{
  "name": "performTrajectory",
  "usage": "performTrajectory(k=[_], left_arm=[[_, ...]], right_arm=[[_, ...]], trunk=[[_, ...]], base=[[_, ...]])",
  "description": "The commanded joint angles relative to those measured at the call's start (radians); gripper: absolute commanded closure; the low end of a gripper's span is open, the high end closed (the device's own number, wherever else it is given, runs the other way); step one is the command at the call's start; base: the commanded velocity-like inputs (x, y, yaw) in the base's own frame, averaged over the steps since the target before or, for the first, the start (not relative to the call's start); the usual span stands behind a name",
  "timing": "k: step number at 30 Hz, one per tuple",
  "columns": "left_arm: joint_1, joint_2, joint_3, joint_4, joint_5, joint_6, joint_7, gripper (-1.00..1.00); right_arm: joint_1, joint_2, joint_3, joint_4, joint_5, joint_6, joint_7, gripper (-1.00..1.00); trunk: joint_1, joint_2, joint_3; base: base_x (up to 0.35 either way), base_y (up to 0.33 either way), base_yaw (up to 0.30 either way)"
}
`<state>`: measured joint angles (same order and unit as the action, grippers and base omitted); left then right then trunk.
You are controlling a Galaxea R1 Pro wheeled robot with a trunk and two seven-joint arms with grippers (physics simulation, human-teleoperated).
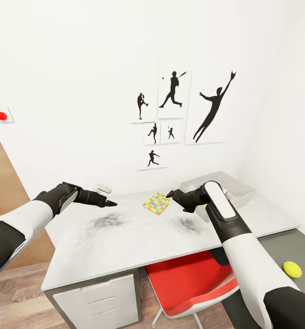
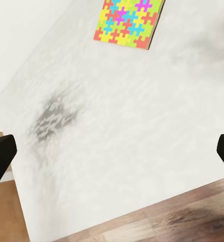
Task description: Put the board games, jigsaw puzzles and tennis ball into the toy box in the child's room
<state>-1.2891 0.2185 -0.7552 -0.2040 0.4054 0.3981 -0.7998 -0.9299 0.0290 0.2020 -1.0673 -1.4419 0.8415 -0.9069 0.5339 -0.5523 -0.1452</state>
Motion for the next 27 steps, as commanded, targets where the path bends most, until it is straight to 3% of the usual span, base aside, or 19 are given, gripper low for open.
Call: performTrajectory(k=[1,7,15,27], left_arm=[[-0.001,0.001,-0.005,-0.002,0.009,0.008,-0.001,-1.0],[-0.001,0.002,-0.004,-0.002,0.009,0.007,-0.003,-1.0],[-0.001,0.002,-0.001,-0.001,0.009,0.007,-0.001,-1.0],[-0.001,0.002,-0.001,-0.001,0.009,0.007,-0.006,-1.0]], right_arm=[[-0.001,0.0,0.0,-0.001,-0.009,0.001,-0.01,-1.0],[-0.001,0.004,0.0,-0.002,-0.009,0.001,-0.01,-1.0],[-0.001,0.003,0.0,0.0,-0.008,0.001,-0.01,-1.0],[0.0,0.002,-0.001,0.0,-0.008,0.001,-0.01,-1.0]], trunk=[[0.0,-0.002,-0.002],[0.0,-0.002,-0.002],[0.0,-0.002,-0.002],[0.0,-0.002,-0.002]], base=[[0.0,0.008,0.0],[0.086,0.106,0.016],[0.142,0.015,0.179],[0.149,-0.049,0.013]])
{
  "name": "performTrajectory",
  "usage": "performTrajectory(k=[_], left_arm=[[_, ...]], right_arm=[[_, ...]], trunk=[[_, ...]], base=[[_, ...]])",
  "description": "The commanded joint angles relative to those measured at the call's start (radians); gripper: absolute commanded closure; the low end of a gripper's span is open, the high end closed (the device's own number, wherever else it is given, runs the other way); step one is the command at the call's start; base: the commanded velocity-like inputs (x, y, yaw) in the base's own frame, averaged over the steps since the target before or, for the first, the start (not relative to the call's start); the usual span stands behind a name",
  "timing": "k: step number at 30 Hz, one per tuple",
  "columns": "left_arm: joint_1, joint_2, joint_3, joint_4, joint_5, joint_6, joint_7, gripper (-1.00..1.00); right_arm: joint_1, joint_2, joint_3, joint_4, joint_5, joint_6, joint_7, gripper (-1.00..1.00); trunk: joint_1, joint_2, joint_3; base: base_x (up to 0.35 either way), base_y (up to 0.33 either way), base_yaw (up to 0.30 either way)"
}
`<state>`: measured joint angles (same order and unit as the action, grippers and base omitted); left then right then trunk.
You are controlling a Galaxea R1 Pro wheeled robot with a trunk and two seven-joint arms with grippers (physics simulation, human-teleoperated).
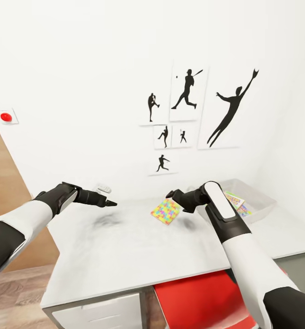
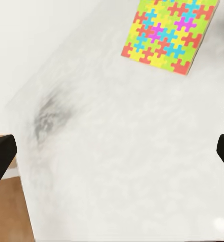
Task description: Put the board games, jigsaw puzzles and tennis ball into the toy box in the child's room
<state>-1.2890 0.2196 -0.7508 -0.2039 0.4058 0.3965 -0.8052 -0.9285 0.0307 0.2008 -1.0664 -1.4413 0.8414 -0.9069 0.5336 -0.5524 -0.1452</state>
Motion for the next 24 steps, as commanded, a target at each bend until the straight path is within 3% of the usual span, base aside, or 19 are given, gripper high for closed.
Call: performTrajectory(k=[1,16,24], left_arm=[[-0.001,0.0,-0.005,-0.001,0.009,0.008,-0.001,-1.0],[-0.001,0.001,-0.005,-0.001,0.008,0.009,0.001,-1.0],[-0.001,0.001,-0.005,-0.001,0.008,0.008,-0.001,-1.0]], right_arm=[[-0.001,0.0,0.001,0.0,-0.009,0.001,-0.01,-1.0],[-0.001,0.001,0.002,0.0,-0.01,0.001,-0.01,-1.0],[-0.001,0.001,0.002,0.001,-0.01,0.001,-0.01,-1.0]], trunk=[[0.001,-0.002,-0.002],[0.001,-0.002,-0.002],[0.001,-0.002,-0.002]], base=[[0.158,-0.096,0.0],[0.144,-0.04,0.0],[0.04,-0.096,0.0]])
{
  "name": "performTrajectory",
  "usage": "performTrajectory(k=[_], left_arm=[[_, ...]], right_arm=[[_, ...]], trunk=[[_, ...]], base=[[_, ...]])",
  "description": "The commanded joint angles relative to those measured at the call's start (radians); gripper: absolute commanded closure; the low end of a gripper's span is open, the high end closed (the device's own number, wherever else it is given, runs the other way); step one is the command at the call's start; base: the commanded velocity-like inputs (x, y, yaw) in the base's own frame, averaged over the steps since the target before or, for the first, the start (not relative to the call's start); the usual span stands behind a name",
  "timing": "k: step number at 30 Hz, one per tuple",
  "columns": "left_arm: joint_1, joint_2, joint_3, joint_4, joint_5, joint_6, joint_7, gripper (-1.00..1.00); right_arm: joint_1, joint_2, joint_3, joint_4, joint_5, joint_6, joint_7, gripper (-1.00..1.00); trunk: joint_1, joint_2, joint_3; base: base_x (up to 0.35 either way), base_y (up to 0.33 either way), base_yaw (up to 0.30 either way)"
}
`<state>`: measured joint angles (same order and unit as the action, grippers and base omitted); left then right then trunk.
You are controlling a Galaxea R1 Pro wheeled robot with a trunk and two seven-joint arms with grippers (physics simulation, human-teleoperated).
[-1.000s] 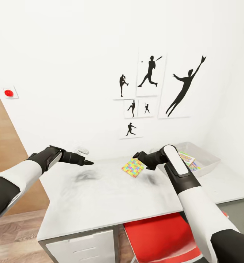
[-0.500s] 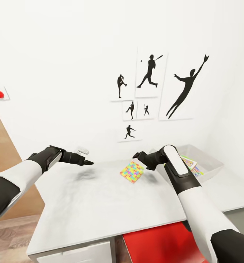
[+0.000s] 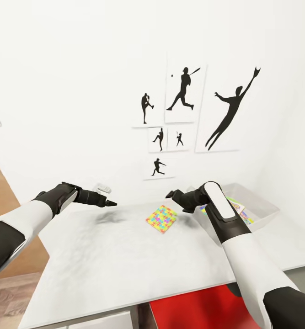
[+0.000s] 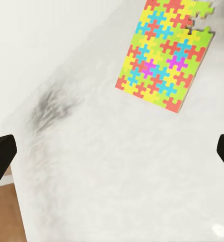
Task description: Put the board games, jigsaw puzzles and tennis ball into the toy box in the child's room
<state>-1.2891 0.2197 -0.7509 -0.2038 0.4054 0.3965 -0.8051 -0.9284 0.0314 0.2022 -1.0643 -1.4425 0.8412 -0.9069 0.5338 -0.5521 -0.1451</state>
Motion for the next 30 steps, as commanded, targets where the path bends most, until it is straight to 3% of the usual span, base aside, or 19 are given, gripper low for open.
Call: performTrajectory(k=[1,30], left_arm=[[-0.001,0.001,-0.005,-0.002,0.009,0.009,-0.002,-1.0],[-0.001,0.002,-0.005,-0.001,0.01,0.008,-0.015,-1.0]], right_arm=[[-0.001,0.0,0.0,-0.001,-0.009,0.001,-0.01,-1.0],[-0.001,0.0,0.0,-0.002,-0.009,0.001,-0.01,-1.0]], trunk=[[0.001,-0.002,-0.002],[0.001,-0.002,-0.002]], base=[[0.01,-0.054,0.0],[0.025,-0.004,0.0]])
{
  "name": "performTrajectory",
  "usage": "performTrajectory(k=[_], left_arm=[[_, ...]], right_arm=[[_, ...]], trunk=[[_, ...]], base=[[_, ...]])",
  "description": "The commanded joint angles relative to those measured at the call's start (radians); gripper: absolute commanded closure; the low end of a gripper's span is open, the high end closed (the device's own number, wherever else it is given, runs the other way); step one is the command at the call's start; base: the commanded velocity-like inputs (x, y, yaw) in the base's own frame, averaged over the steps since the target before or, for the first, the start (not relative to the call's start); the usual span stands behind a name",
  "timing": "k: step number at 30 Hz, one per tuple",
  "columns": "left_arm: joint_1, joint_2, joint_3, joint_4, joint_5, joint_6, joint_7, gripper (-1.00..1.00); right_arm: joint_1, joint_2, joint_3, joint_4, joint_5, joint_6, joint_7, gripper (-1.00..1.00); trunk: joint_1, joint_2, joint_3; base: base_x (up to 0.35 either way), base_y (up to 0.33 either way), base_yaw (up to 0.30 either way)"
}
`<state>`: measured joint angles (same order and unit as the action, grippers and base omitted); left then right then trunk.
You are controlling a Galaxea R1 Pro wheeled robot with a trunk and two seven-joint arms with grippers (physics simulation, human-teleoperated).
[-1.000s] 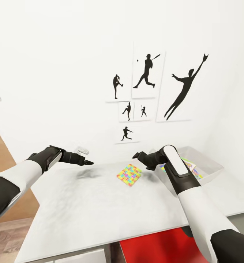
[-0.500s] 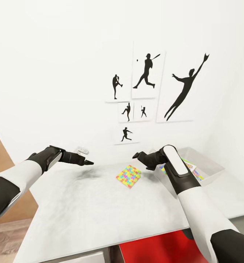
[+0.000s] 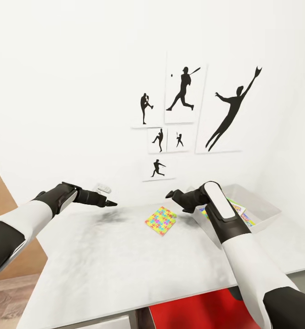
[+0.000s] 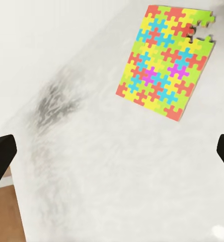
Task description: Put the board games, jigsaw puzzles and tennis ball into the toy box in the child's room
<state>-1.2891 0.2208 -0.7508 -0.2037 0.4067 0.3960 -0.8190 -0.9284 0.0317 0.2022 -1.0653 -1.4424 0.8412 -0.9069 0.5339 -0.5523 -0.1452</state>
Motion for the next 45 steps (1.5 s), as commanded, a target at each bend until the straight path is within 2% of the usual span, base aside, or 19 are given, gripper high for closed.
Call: performTrajectory(k=[1,5,14,16,18,19,20,22,27,32,35,38,45], left_arm=[[-0.001,0.001,-0.005,-0.001,0.009,0.009,-0.007,-1.0],[-0.001,0.005,-0.006,-0.001,0.009,0.013,-0.043,-1.0],[-0.001,0.045,-0.005,-0.001,0.009,0.021,-0.242,-1.0],[-0.001,0.054,-0.005,-0.001,0.009,0.026,-0.303,-1.0],[-0.001,0.068,-0.004,-0.001,0.009,0.036,-0.352,-1.0],[-0.001,0.082,-0.004,-0.001,0.01,0.051,-0.406,-1.0],[-0.001,0.086,-0.003,-0.001,0.01,0.057,-0.425,-1.0],[-0.002,0.102,0.0,-0.002,0.009,0.088,-0.503,-1.0],[-0.005,0.13,0.004,-0.005,0.009,0.144,-0.627,-1.0],[-0.011,0.146,0.005,-0.005,0.009,0.223,-0.695,-1.0],[-0.015,0.166,0.005,-0.005,0.01,0.277,-0.752,-1.0],[-0.017,0.176,0.012,-0.006,0.012,0.299,-0.752,-1.0],[-0.024,0.18,0.019,-0.009,0.014,0.336,-0.752,-1.0]], right_arm=[[-0.001,0.0,0.0,-0.001,-0.009,0.001,-0.01,-1.0],[-0.001,0.001,0.0,-0.003,-0.008,0.001,-0.01,-1.0],[-0.003,0.007,0.003,0.0,-0.003,0.002,-0.022,-1.0],[-0.016,0.008,0.002,0.006,0.021,0.006,-0.029,-1.0],[-0.053,0.012,0.001,0.035,0.068,0.009,-0.038,-1.0],[-0.078,0.015,0.001,0.061,0.094,0.01,-0.043,-1.0],[-0.09,0.017,0.001,0.077,0.106,0.011,-0.045,-1.0],[-0.143,0.033,0.0,0.151,0.143,0.011,-0.048,-1.0],[-0.251,0.062,-0.005,0.34,0.169,0.009,-0.049,-1.0],[-0.284,0.067,-0.002,0.398,0.172,0.009,-0.046,-1.0],[-0.287,0.068,0.0,0.403,0.173,0.009,-0.043,-1.0],[-0.288,0.068,0.001,0.4,0.174,0.009,-0.042,-1.0],[-0.29,0.068,0.001,0.398,0.175,0.01,-0.038,-1.0]], trunk=[[0.0,-0.002,-0.002],[0.0,-0.002,-0.002],[0.0,-0.002,-0.002],[0.0,-0.002,-0.002],[0.0,-0.002,-0.002],[0.0,-0.002,-0.002],[0.0,-0.002,-0.002],[0.0,-0.002,-0.002],[0.0,-0.002,-0.002],[0.0,-0.002,-0.002],[0.0,-0.002,-0.002],[0.0,-0.002,-0.002],[0.0,-0.002,-0.002]], base=[[0.0,0.0,0.0],[0.0,0.0,0.0],[0.0,0.0,0.0],[0.0,0.0,0.0],[0.0,0.0,0.0],[0.0,0.0,0.0],[0.0,0.0,0.0],[0.0,0.0,0.0],[0.0,0.0,0.0],[0.0,0.0,0.0],[0.0,0.0,0.0],[0.0,0.0,0.0],[0.0,0.0,0.0]])
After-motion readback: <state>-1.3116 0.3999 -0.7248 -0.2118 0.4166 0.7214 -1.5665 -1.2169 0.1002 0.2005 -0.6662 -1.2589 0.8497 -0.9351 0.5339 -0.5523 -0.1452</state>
